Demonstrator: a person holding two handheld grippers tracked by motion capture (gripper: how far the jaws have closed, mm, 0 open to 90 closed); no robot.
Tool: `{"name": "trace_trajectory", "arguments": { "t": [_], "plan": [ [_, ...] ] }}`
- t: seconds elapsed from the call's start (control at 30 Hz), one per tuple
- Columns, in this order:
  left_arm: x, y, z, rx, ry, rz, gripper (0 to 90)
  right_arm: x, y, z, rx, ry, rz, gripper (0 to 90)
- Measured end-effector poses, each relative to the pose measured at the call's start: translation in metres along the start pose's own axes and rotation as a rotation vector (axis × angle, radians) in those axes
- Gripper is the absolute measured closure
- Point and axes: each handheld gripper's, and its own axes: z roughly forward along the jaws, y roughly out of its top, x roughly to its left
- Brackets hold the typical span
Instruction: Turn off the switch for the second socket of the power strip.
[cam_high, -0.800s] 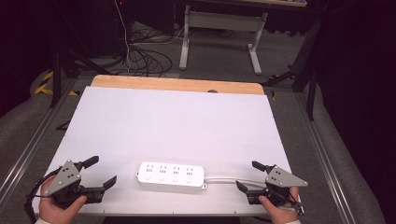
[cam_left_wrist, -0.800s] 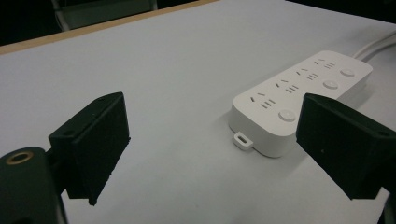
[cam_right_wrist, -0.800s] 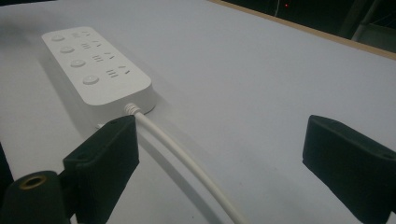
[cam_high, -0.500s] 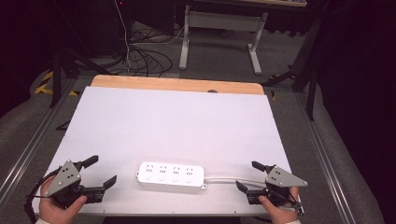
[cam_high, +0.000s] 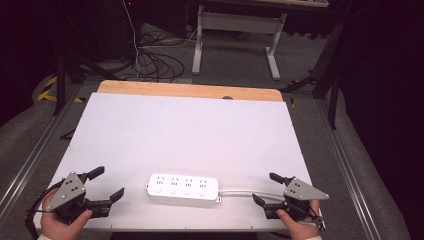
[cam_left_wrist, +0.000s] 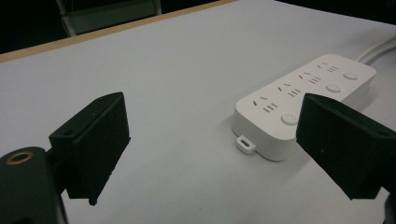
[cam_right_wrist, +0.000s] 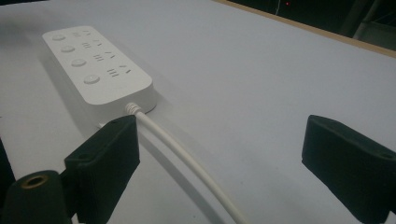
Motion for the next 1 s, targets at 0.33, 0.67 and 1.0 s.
{"name": "trace_trajectory", "arguments": {
  "t": [0.33, 0.67, 1.0],
  "plan": [
    [0.000, 0.000, -0.001, -0.003, 0.018, -0.003, 10.2, 0.002, 0.012, 0.001, 0.013, 0.018, -0.010, 15.0],
    [-0.001, 0.000, -0.001, -0.002, 0.022, -0.001, 10.2, 0.009, 0.039, 0.008, 0.026, 0.063, -0.045, 17.2],
    [0.000, 0.000, -0.001, -0.002, 0.021, 0.002, 10.4, 0.019, 0.066, 0.026, 0.040, 0.116, -0.068, 17.2]
  ]
}}
